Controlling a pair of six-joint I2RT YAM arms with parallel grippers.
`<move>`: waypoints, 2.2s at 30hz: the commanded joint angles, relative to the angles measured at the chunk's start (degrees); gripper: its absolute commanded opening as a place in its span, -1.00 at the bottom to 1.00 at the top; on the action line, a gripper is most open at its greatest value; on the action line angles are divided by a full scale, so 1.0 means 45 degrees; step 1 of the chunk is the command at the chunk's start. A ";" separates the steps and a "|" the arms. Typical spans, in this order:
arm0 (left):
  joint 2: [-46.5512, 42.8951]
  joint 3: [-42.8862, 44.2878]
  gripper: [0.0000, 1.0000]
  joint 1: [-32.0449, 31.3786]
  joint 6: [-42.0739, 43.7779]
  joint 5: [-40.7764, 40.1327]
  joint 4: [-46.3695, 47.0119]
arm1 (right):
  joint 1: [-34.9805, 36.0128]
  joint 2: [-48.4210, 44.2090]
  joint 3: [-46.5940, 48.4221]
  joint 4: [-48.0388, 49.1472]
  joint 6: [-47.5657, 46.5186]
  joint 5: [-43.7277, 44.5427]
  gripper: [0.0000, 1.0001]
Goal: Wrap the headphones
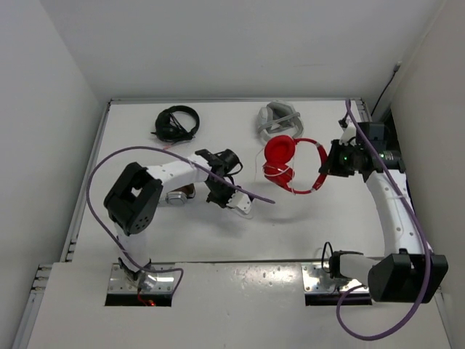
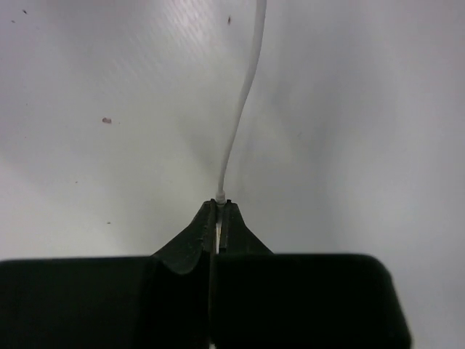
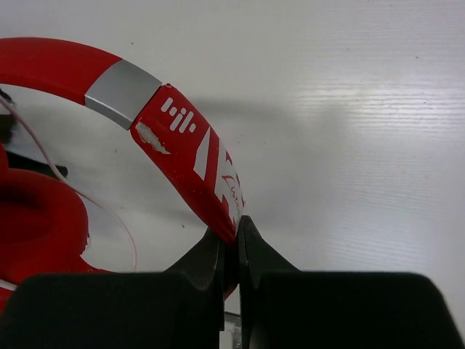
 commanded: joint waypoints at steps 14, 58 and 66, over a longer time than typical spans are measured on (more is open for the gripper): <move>-0.6349 -0.6181 -1.00 -0.2113 -0.6849 0.1207 0.5365 | -0.1319 0.1807 0.1154 0.2506 0.4445 -0.4561 -1.00; -0.7112 -0.5089 -1.00 -0.9848 -0.8532 -0.2095 0.6440 | 0.0008 0.3878 0.0843 0.4868 0.6377 -0.3176 -1.00; -0.6975 -0.5696 -1.00 -1.0142 -0.8258 -0.2215 0.7009 | -0.0422 0.3744 0.0570 0.5533 0.7005 -0.4957 -1.00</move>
